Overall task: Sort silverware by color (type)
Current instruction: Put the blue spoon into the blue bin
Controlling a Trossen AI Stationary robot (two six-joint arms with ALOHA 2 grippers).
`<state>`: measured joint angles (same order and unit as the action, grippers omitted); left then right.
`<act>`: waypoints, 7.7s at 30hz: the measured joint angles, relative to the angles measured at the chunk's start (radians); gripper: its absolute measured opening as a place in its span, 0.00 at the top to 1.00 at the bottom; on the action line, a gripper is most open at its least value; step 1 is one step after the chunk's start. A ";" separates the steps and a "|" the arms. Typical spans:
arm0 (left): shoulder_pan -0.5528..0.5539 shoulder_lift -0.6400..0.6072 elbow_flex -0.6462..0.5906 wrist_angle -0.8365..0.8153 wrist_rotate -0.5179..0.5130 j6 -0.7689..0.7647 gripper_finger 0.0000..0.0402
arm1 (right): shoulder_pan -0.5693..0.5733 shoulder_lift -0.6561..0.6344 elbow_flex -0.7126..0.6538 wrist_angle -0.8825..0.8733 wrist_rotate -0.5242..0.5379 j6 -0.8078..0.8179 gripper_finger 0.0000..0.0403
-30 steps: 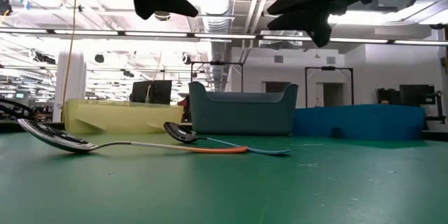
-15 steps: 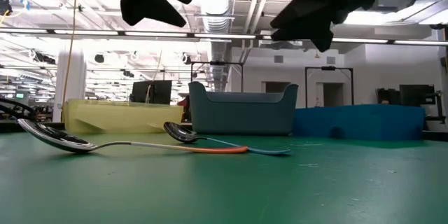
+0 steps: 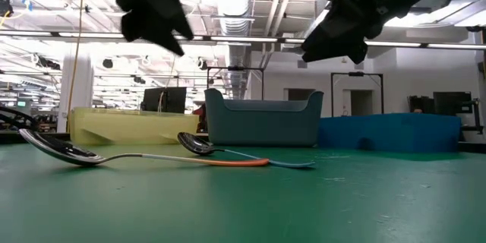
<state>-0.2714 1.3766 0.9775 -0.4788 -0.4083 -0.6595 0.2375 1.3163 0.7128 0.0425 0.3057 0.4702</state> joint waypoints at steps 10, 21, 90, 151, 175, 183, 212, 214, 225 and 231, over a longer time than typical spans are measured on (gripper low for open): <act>-0.012 0.000 0.000 -0.089 0.097 -0.077 0.43 | 0.000 0.000 0.000 -0.008 0.010 0.000 0.65; -0.071 0.000 0.000 -0.090 -0.029 -0.024 0.43 | 0.000 0.000 0.000 -0.014 0.011 0.000 0.65; -0.072 -0.001 0.000 -0.053 -0.237 -0.057 0.43 | 0.009 0.093 0.000 0.063 0.009 0.053 0.65; -0.073 -0.001 -0.001 -0.045 -0.261 -0.068 0.43 | -0.006 0.099 0.000 0.065 0.009 0.053 0.65; -0.076 -0.312 0.000 -0.089 -0.389 0.005 0.43 | 0.023 0.178 0.103 0.201 -0.043 -0.134 0.65; -0.107 -0.448 0.000 -0.247 -0.437 0.008 0.43 | 0.030 0.179 0.139 0.196 -0.042 -0.222 0.65; -0.199 -0.793 0.000 -0.611 -0.460 0.017 0.43 | 0.059 0.504 0.661 -0.199 0.076 -0.275 0.65; -0.199 -0.831 0.000 -0.610 -0.457 0.044 0.43 | 0.063 0.526 0.716 -0.299 0.124 -0.248 0.65; -0.199 -1.139 -0.123 -0.606 -0.433 0.088 0.43 | 0.076 0.538 0.771 -0.414 0.151 0.030 0.65; -0.199 -1.305 -0.216 -0.538 -0.434 0.108 0.43 | 0.076 0.557 0.770 -0.443 0.143 0.107 0.65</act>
<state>-0.4702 0.0716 0.7618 -1.0164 -0.8421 -0.5519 0.3134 1.8730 1.4826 -0.4009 0.4487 0.5771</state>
